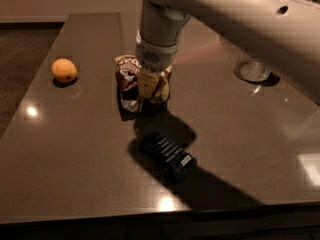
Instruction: Pick brown chip bag
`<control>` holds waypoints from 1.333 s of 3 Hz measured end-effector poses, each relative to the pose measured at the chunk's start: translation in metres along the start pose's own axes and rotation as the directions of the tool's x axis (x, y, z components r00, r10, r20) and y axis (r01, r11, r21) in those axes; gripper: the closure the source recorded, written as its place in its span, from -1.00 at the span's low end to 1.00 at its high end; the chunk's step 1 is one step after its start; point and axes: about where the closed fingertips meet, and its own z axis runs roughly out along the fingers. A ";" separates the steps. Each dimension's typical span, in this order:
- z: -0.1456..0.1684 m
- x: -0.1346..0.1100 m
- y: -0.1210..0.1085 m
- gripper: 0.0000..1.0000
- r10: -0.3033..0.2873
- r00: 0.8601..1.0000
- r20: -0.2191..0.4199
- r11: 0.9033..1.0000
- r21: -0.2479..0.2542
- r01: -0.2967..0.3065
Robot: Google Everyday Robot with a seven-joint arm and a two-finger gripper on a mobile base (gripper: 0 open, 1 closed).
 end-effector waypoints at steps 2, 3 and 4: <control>-0.065 -0.002 -0.028 1.00 0.013 0.988 0.153 0.998 -0.061 -0.004; -0.101 -0.007 -0.040 1.00 0.009 0.973 0.229 0.998 -0.063 0.006; -0.132 -0.011 -0.050 1.00 0.003 0.957 0.292 0.999 -0.049 0.012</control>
Offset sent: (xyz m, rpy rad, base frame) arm 0.0242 -0.0331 0.1147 0.2637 0.0118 0.0328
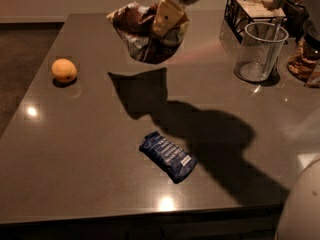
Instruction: Pick brown chip bag
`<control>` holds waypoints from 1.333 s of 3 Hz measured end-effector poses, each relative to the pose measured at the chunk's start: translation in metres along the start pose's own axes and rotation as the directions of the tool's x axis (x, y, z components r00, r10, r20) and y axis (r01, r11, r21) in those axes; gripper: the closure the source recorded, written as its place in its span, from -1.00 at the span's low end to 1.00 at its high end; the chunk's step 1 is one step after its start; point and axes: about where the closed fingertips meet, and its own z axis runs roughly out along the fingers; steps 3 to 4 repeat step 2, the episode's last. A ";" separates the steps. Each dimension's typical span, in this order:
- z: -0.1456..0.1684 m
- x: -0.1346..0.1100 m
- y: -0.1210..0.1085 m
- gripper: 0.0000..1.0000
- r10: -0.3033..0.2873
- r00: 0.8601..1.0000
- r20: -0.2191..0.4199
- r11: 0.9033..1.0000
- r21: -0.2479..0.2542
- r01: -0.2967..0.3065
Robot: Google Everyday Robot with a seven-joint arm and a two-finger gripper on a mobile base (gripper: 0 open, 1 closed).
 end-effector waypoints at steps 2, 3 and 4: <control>-0.027 -0.019 -0.010 1.00 -0.023 0.997 0.075 0.999 0.038 0.020; -0.027 -0.019 -0.010 1.00 -0.023 0.997 0.075 0.999 0.038 0.020; -0.027 -0.019 -0.010 1.00 -0.023 0.997 0.075 0.999 0.038 0.020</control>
Offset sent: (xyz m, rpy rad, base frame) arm 0.0038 -0.0030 0.0270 0.0423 -0.0379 0.0084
